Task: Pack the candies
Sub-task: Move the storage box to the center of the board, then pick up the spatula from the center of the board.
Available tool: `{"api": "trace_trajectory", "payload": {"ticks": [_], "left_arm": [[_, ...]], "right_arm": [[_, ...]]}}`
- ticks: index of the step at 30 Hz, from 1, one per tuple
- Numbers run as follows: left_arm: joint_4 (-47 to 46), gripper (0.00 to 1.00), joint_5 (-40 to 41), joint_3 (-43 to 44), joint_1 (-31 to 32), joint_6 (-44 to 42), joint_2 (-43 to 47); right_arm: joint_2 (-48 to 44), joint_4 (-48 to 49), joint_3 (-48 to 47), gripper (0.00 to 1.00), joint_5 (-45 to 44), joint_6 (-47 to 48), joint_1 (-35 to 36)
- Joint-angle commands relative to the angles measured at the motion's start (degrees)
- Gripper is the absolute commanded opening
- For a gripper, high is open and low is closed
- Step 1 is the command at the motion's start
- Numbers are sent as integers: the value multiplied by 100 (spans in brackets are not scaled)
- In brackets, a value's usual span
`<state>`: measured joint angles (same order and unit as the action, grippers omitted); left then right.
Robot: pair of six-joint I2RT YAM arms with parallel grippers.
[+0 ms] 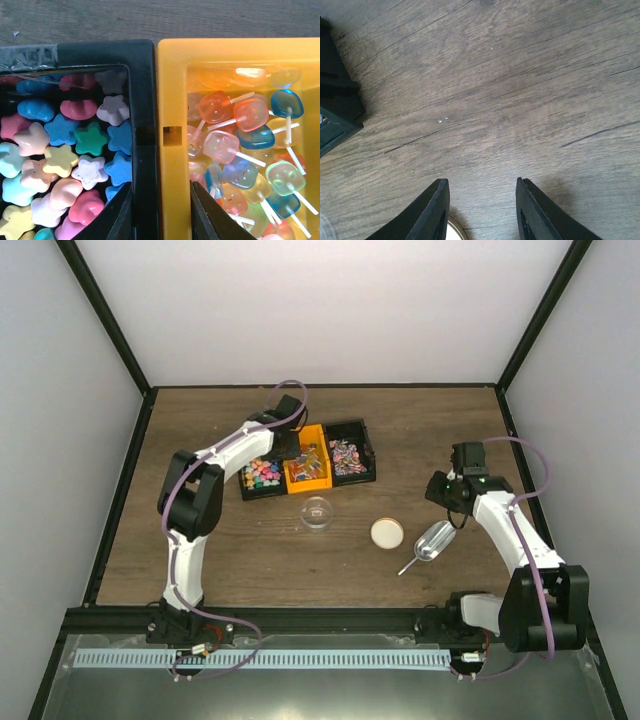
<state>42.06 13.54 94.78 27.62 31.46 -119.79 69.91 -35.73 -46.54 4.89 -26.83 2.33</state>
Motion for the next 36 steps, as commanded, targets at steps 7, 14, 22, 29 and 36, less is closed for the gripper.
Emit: {"api": "trace_trajectory", "payload": {"ticks": [7, 14, 22, 29, 36], "left_arm": [[3, 9, -146, 113, -165, 483, -36], [-7, 50, -266, 180, -270, 392, 4], [52, 91, -122, 213, -268, 296, 415], [38, 98, -256, 242, -261, 351, 710], [41, 100, -257, 182, -250, 338, 986]], "right_arm": [[-92, -564, -395, 52, -191, -880, -239], [-791, -1501, -417, 91, -356, -1201, -450], [-1172, -2341, 169, 70, -221, -1567, -479], [-1139, -2512, 294, 68, -159, -1556, -487], [-501, -2437, 311, 61, -40, -1406, -487]]}}
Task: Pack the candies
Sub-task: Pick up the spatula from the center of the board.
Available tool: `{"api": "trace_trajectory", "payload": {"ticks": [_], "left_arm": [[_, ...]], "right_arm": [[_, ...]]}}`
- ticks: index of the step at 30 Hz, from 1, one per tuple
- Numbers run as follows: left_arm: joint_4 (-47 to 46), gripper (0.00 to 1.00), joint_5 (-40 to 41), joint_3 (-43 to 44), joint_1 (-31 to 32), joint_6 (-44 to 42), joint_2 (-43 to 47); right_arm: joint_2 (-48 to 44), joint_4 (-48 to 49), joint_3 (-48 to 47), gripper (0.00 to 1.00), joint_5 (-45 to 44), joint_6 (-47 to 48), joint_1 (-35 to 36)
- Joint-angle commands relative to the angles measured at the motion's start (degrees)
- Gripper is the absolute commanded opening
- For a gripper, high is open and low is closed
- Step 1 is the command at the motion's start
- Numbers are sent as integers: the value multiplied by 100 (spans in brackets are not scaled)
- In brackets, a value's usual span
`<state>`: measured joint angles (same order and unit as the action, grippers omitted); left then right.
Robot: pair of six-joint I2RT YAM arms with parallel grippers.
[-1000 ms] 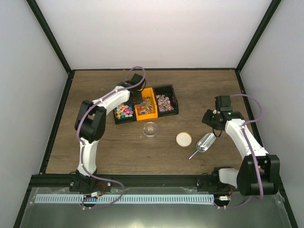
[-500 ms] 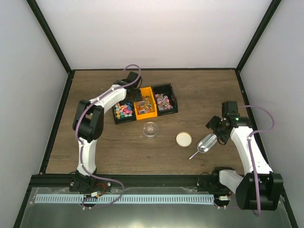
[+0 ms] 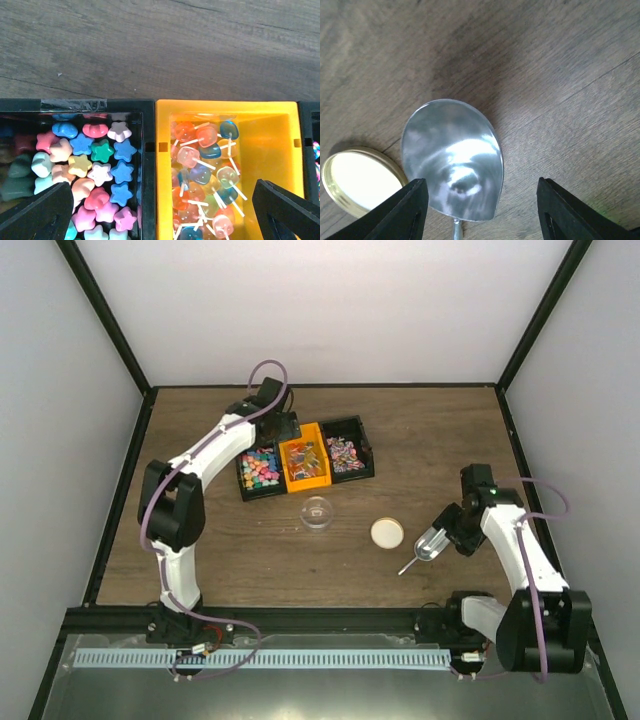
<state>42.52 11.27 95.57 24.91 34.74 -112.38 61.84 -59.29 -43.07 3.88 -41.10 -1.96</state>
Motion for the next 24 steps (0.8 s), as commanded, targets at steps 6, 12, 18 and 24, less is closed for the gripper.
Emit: {"api": "trace_trajectory", "payload": {"ticks": [6, 12, 18, 24], "left_arm": [[-18, 100, 17, -36, 22, 4, 344], [-79, 100, 1, -102, 23, -11, 374], [-83, 100, -57, -47, 19, -22, 426], [-75, 100, -164, -21, 30, -118, 575]], "right_arm": [[515, 36, 42, 50, 47, 49, -53], [934, 145, 49, 35, 76, 56, -56], [1063, 229, -5, 20, 31, 155, -57], [1026, 378, 16, 7, 60, 325, -48]]}}
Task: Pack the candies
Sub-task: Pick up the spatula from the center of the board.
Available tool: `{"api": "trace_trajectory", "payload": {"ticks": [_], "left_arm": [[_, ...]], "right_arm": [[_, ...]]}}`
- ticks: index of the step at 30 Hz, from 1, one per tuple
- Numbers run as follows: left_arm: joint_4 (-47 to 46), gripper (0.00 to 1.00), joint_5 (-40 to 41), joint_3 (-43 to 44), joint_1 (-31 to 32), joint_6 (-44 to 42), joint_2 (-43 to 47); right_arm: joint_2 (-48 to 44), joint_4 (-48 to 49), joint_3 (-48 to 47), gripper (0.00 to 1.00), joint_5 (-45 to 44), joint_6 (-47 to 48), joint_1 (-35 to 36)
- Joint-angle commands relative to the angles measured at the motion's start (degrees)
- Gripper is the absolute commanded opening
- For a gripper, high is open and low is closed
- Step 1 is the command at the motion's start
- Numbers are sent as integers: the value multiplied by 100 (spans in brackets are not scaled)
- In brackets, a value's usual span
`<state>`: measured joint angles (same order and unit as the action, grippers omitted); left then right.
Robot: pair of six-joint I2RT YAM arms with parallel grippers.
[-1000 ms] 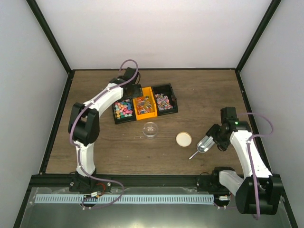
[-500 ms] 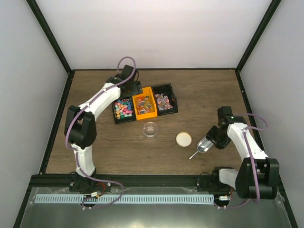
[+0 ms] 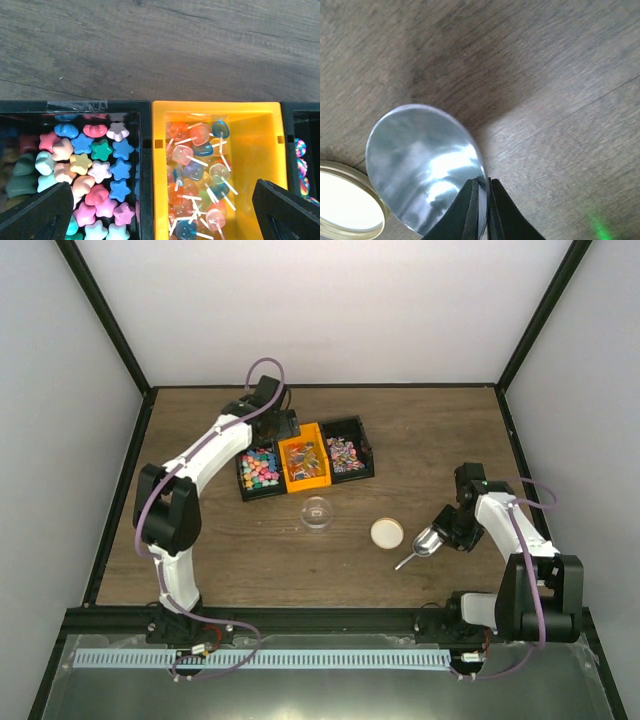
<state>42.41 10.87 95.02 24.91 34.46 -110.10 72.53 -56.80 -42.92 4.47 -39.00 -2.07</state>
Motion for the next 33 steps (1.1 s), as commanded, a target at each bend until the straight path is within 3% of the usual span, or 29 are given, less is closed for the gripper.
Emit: {"api": "trace_trajectory", "payload": {"ticks": [1, 10, 15, 24, 33], "left_arm": [[-52, 100, -154, 41, 26, -111, 371], [147, 100, -718, 436, 125, -556, 536], [48, 100, -1842, 664, 254, -1150, 603], [-243, 100, -3956, 891, 445, -1721, 352], [469, 92, -4912, 1505, 608, -2444, -326]], "right_arm": [[-51, 164, 2, 2, 36, 149, -39], [-566, 260, -366, 1, 293, 405, -30], [-748, 826, -721, 1, 871, 902, -22], [263, 943, -2237, 1, 1865, 1785, 692], [1135, 1006, -3219, 1, 2322, 2543, 1916]]}}
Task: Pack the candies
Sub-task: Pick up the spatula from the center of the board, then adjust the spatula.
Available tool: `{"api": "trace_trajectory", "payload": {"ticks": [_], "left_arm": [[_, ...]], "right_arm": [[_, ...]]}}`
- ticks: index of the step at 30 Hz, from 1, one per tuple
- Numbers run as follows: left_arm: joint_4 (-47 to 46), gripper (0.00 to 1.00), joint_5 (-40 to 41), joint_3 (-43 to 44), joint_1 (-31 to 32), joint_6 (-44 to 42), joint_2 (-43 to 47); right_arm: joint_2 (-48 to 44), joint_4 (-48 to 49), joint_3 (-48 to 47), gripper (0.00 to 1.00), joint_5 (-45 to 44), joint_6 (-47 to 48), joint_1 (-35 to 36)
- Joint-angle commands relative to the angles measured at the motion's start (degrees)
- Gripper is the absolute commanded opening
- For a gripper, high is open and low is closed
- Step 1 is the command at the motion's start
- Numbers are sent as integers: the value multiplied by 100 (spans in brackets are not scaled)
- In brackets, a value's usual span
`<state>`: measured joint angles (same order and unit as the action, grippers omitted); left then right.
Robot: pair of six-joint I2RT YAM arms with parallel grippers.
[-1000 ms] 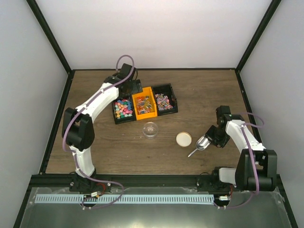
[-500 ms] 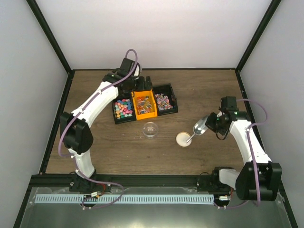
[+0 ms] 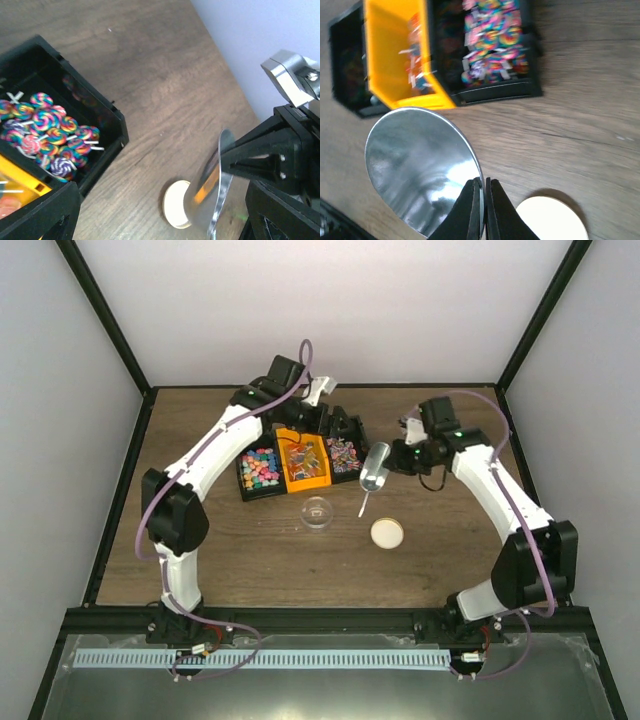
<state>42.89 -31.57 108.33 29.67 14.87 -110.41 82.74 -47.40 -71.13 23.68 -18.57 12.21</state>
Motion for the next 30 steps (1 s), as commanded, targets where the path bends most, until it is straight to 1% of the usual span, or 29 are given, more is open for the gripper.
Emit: {"api": "trace_trajectory", "payload": {"ticks": [1, 5, 7, 9, 13, 15, 16, 17, 24, 28, 30], "left_arm": [[474, 92, -666, 186, 167, -532, -323], [616, 86, -743, 152, 289, -717, -385], [632, 83, -733, 130, 317, -748, -386], [626, 78, -669, 71, 319, -741, -381], [564, 64, -606, -73, 330, -732, -346], [497, 54, -605, -138, 346, -711, -339], [461, 48, -606, -156, 361, -699, -325], [435, 44, -613, -171, 376, -692, -316], [355, 29, -453, -209, 453, -590, -369], [157, 14, -480, -291, 467, -442, -380], [32, 10, -511, -391, 469, -357, -390]], "right_arm": [[152, 81, -450, 1, 386, 541, 620], [379, 5, -668, 1, 471, 585, 962], [427, 41, -710, 1, 488, 523, 1023], [425, 112, -715, 1, 541, 467, 1026], [521, 22, -827, 1, 662, 507, 1032], [530, 8, -816, 1, 709, 536, 1034], [539, -8, -829, 1, 739, 549, 1030], [541, -3, -832, 1, 759, 551, 1033], [548, -4, -842, 1, 827, 456, 1033], [583, -1, -812, 1, 810, 414, 1030], [592, 82, -761, 1, 827, 369, 1030]]}}
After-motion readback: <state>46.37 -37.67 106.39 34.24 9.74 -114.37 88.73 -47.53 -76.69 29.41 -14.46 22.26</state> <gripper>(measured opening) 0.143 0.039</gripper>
